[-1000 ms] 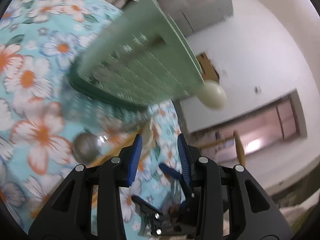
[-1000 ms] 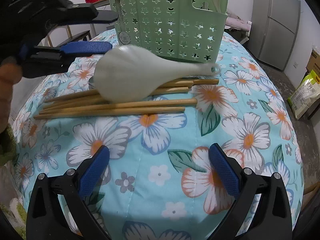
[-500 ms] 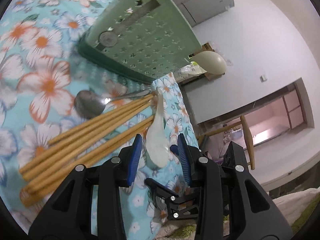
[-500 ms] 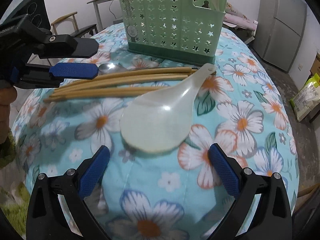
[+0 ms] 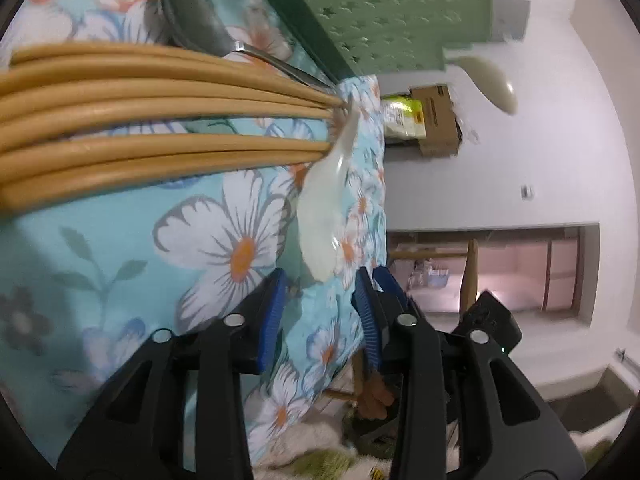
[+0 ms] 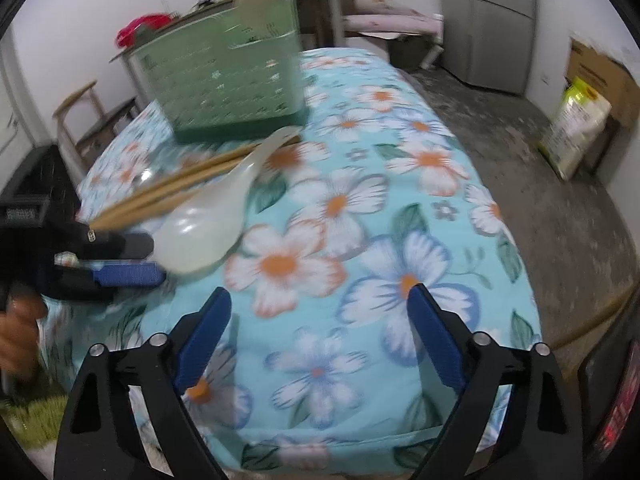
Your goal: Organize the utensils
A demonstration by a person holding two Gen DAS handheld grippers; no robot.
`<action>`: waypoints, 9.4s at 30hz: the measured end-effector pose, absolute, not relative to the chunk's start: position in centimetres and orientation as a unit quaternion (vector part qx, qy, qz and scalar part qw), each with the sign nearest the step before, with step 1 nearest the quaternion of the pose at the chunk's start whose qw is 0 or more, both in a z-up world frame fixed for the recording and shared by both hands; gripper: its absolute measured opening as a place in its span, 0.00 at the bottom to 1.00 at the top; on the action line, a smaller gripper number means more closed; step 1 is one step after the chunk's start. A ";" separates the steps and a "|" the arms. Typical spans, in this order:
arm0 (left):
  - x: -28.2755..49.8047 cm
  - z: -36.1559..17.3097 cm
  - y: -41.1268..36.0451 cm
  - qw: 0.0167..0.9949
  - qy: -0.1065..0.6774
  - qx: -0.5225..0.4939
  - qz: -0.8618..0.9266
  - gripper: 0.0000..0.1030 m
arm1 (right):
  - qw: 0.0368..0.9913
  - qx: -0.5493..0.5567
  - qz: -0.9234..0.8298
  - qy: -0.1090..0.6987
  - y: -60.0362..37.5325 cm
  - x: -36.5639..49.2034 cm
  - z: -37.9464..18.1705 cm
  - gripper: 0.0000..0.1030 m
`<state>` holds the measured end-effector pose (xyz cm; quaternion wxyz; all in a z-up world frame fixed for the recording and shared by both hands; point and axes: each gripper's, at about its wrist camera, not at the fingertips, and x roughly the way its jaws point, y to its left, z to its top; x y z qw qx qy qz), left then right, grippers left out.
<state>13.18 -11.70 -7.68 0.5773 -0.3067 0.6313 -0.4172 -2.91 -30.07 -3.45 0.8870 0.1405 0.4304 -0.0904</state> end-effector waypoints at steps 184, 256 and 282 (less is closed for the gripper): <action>19.2 17.4 -12.6 0.934 0.224 0.125 -0.249 0.41 | 0.958 0.041 -0.021 0.282 -23.1 4.6 7.2 0.03; 14.2 7.8 -0.3 0.918 0.326 -0.050 -0.220 0.79 | 0.958 0.212 0.039 0.192 -36.9 11.9 11.4 0.04; 13.0 3.6 -0.1 0.917 0.357 0.009 -0.177 0.80 | 0.887 0.182 0.110 0.410 -23.8 3.8 0.2 0.52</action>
